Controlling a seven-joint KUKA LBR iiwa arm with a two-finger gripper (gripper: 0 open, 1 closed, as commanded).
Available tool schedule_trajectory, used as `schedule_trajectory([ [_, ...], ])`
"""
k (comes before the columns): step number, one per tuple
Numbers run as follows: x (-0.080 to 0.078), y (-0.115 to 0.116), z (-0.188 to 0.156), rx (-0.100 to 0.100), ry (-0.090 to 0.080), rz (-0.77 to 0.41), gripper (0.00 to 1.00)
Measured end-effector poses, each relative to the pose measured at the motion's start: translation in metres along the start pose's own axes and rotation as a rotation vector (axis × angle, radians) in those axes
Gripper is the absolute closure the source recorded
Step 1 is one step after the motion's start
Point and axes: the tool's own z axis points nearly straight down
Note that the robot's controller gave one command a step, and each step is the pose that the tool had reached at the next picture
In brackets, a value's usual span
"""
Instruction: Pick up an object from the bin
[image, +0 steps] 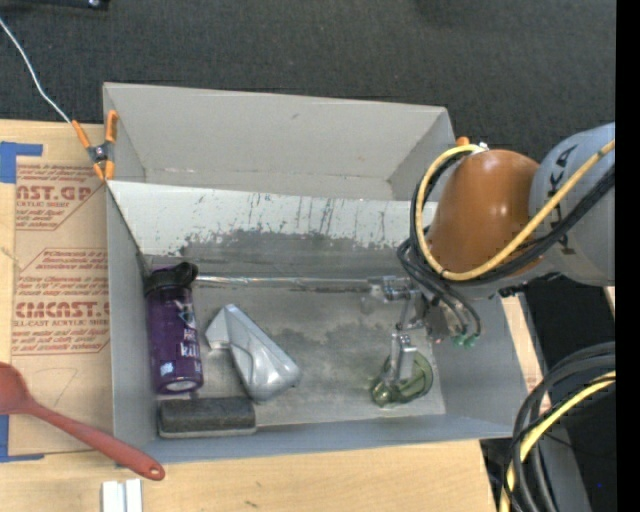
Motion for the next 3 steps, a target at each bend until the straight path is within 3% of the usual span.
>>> schedule_trajectory([
  [1, 0.027, 0.016, 0.024, -0.001, 0.003, 0.086, 0.0],
  [2, 0.033, -0.023, 0.077, 0.0, 0.0, -0.12, 0.0],
  [3, 0.036, -0.057, 0.098, -0.001, -0.003, 0.212, 0.0],
])
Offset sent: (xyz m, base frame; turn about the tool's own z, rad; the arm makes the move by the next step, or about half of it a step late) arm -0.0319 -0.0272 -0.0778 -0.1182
